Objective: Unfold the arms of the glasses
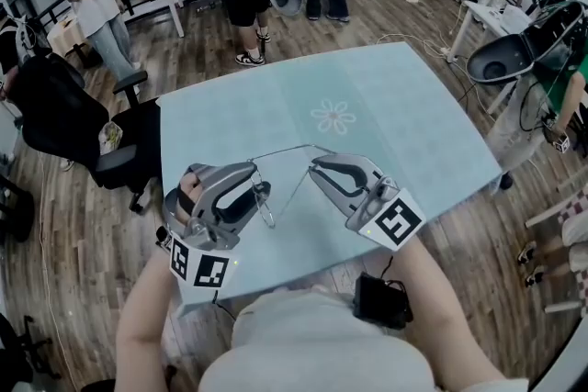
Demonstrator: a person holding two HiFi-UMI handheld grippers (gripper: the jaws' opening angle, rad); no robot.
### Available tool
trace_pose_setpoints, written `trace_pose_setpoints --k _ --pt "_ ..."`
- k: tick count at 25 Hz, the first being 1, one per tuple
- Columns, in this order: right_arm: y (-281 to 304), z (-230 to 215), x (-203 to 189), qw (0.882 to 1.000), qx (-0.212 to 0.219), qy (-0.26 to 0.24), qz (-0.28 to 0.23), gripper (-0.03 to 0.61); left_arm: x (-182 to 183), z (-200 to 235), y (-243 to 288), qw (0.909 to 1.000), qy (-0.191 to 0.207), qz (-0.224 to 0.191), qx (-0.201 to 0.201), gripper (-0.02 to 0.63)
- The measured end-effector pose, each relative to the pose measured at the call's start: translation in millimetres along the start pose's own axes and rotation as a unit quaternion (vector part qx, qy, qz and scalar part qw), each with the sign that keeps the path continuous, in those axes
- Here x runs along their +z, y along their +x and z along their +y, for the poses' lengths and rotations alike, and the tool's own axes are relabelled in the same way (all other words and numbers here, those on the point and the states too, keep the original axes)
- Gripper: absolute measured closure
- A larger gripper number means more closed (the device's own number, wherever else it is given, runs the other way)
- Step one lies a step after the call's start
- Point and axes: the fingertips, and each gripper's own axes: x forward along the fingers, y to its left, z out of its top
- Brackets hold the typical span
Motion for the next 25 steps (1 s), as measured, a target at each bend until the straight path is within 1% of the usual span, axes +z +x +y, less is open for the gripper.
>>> trace_pose_setpoints --k 11,17,25 --pt "-11.9 -6.8 2.9 1.0 -0.011 0.003 -0.001 0.548 -7.8 0.4 2.6 0.9998 0.0 0.018 0.004 0.413" --pt "-17.3 -7.4 10.2 1.0 -0.016 0.001 -0.007 0.548 -10.6 3.5 -0.7 0.9992 0.017 0.032 0.014 0.413" --pt "-25.6 -7.8 15.6 1.0 -0.02 -0.007 -0.009 0.548 -21.3 6.3 -1.0 0.9979 0.025 0.056 0.02 0.413"
